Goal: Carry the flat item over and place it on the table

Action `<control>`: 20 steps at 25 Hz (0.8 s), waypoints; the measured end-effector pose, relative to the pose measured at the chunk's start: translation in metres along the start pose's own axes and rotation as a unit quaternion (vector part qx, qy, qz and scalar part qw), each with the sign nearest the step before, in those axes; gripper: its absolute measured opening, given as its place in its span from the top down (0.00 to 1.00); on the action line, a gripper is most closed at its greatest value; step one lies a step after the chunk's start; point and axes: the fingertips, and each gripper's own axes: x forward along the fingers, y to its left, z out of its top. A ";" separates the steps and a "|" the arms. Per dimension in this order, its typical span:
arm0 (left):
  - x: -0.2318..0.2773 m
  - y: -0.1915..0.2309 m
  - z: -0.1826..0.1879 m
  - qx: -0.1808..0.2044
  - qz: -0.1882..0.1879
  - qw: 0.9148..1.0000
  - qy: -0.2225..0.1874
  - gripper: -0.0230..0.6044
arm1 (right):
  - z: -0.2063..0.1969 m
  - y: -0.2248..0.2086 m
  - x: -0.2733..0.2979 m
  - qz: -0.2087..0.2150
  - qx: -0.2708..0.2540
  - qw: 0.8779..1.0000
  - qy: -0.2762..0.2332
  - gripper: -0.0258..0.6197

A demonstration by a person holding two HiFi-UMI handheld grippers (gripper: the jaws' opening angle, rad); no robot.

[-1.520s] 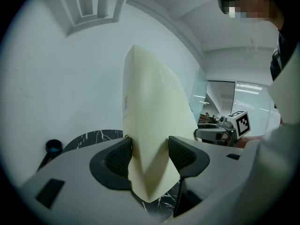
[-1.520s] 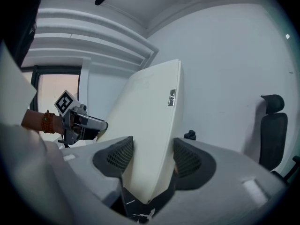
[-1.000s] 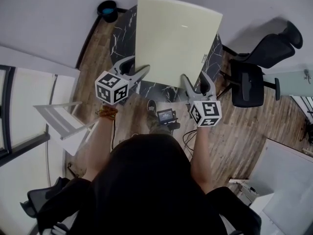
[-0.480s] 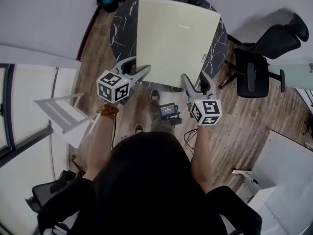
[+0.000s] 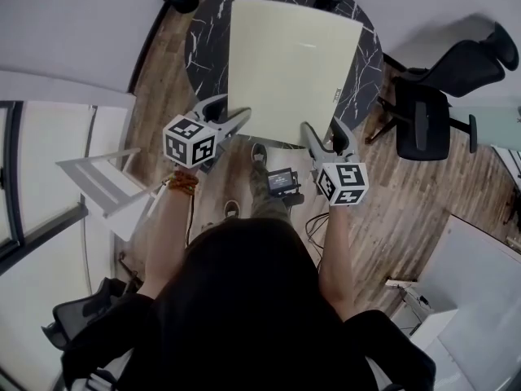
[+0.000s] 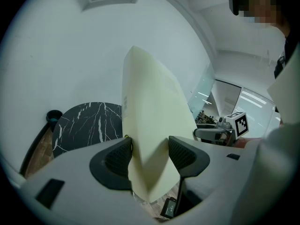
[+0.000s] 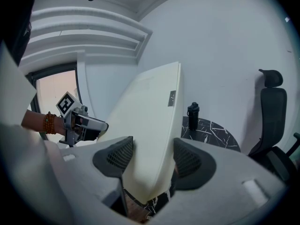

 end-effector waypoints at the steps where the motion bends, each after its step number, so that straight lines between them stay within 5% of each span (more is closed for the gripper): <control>1: 0.000 0.002 -0.001 -0.002 0.000 1.000 0.001 0.57 | -0.001 0.000 0.002 0.001 0.001 1.000 0.002 0.55; 20: 0.036 0.033 -0.018 -0.040 0.000 0.999 0.028 0.57 | -0.027 -0.023 0.038 0.009 0.028 0.999 0.038 0.55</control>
